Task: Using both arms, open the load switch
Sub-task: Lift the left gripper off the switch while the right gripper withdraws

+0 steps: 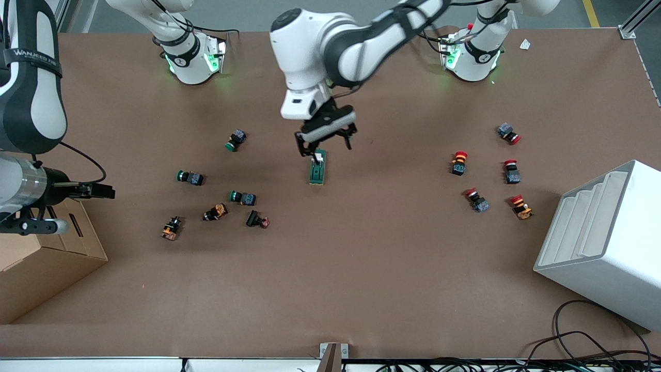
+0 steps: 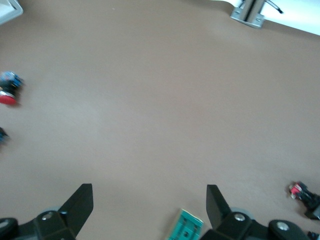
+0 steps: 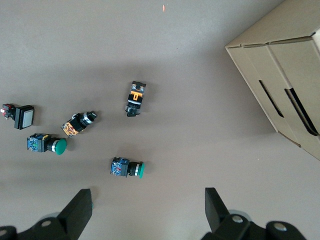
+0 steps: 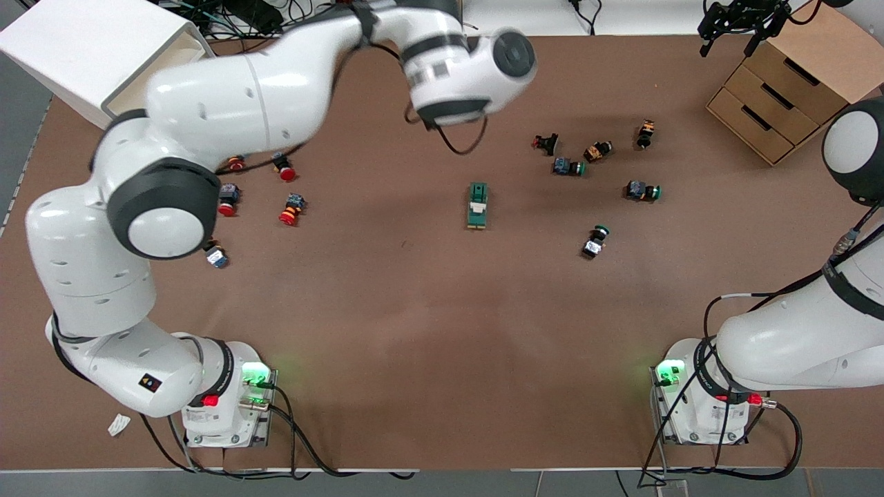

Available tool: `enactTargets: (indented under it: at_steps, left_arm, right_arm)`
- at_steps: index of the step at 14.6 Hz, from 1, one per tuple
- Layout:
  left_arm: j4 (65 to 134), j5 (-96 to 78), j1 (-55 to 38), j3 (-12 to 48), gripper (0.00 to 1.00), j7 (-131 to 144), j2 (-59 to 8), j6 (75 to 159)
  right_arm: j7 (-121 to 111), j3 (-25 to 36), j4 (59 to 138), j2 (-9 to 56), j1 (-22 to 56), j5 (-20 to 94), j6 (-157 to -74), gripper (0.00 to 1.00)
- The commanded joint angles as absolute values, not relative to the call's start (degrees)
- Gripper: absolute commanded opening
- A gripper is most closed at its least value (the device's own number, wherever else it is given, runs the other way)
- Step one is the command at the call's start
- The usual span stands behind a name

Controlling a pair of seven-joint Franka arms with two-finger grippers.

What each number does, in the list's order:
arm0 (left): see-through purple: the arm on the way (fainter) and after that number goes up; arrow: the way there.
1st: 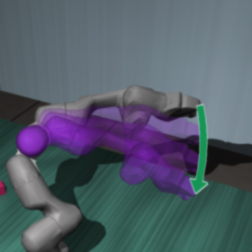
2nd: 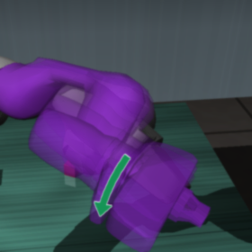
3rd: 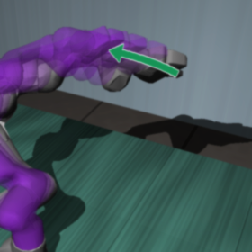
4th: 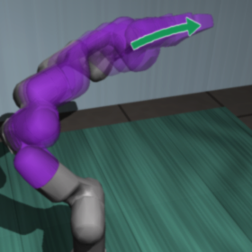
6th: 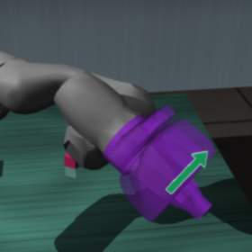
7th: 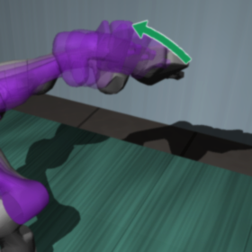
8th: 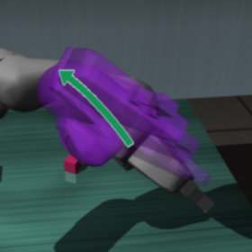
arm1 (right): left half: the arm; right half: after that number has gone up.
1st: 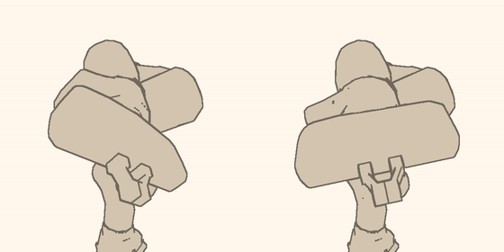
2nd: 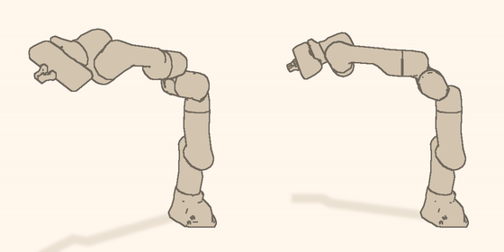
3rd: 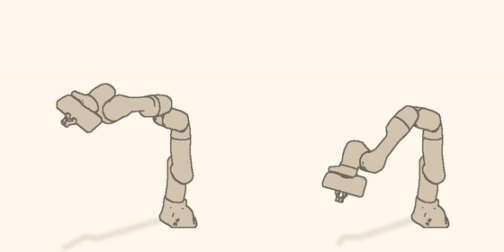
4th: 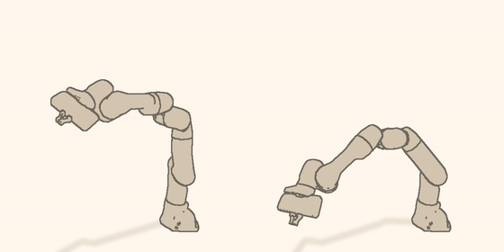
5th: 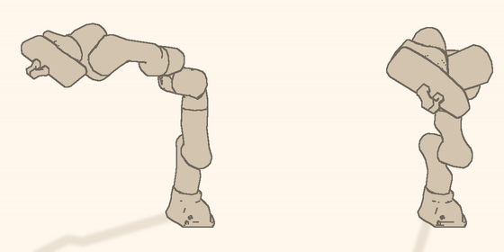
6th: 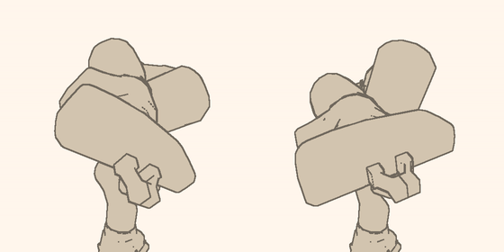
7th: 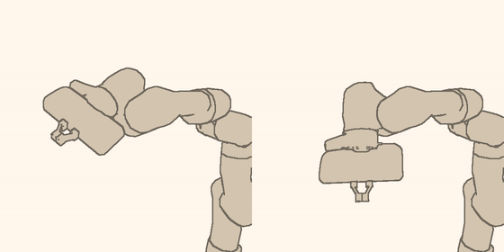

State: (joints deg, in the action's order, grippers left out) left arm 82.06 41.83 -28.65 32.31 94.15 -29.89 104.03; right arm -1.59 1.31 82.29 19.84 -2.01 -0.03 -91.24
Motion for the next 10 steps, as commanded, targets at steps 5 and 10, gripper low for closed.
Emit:
enactTargets:
  at_steps: [5, 10]
  left_arm:
    - [80.1, 26.9, -12.8, 32.8, 1.00, 72.6, -21.4, 99.1]
    - [79.6, 19.7, -2.9, 32.8, 1.00, 53.6, -16.5, 94.3]
  right_arm:
    - [-1.2, 5.5, 84.1, 15.6, 1.2, -0.8, -90.8, 1.00]
    - [-1.3, 4.8, 83.2, 14.1, 0.3, -0.7, -90.7, 1.00]
